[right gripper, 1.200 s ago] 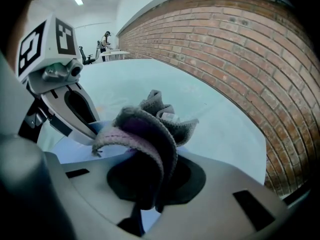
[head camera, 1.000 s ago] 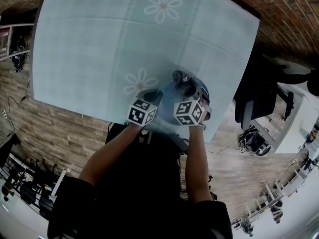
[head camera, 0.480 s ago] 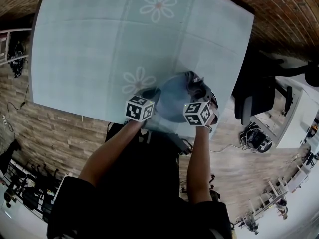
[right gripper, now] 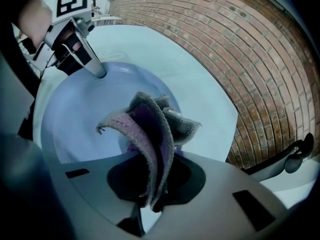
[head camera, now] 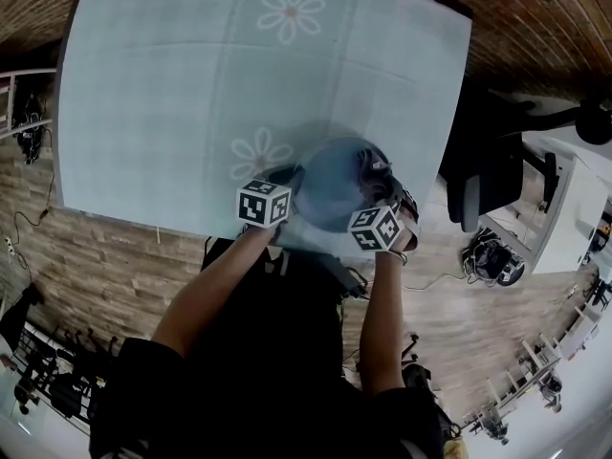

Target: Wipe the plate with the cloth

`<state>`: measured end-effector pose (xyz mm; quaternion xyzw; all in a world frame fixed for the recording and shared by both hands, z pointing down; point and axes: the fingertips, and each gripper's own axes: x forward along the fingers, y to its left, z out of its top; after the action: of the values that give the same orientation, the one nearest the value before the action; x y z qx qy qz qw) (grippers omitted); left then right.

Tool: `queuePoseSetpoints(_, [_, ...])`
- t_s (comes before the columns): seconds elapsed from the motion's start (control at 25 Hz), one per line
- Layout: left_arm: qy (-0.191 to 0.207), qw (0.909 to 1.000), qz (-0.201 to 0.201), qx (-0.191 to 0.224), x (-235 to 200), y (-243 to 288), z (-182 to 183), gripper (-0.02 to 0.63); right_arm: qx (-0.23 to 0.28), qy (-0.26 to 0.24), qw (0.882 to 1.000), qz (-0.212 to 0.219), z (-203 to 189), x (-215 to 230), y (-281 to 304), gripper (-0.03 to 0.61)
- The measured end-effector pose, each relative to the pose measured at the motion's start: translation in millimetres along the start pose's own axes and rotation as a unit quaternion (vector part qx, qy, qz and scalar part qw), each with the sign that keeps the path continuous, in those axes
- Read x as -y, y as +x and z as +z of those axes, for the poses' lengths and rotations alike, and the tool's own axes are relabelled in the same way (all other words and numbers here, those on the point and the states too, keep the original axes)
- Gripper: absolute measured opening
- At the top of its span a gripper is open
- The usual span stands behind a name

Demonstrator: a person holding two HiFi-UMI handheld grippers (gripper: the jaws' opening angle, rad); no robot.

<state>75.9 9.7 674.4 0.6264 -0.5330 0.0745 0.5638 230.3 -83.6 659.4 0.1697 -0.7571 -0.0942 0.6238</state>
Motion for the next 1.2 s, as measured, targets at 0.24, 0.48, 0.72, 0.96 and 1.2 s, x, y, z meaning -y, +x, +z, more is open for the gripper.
queuePoseSetpoints(0.24, [0.001,1.0,0.003,0.003,0.8,0.8,1.7,0.043,-0.017,0.001,0.999,0.029,-20.3,-20.5,-13.3,0.06])
queuePoseSetpoints(0.48, [-0.003,1.0,0.003,0.0,1.4,2.1,1.3,0.043,-0.026,0.017,0.997,0.066,-33.5,-44.0,-25.9,0.06])
queuePoseSetpoints(0.72, [-0.004,1.0,0.002,-0.001,2.8,3.3,1.4,0.043,-0.024,0.049,0.991,0.119,-39.0,-72.6,-38.9,0.06])
queuePoseSetpoints(0.96, [-0.002,1.0,-0.001,-0.003,3.0,4.6,-0.3,0.043,-0.014,0.093,0.982,0.162,-35.9,-96.7,-46.8,0.06])
queuePoseSetpoints(1.2, [-0.001,1.0,-0.004,-0.002,3.5,4.8,-0.6,0.043,-0.002,0.096,0.973,0.21,-20.5,-127.1,-53.5,0.06])
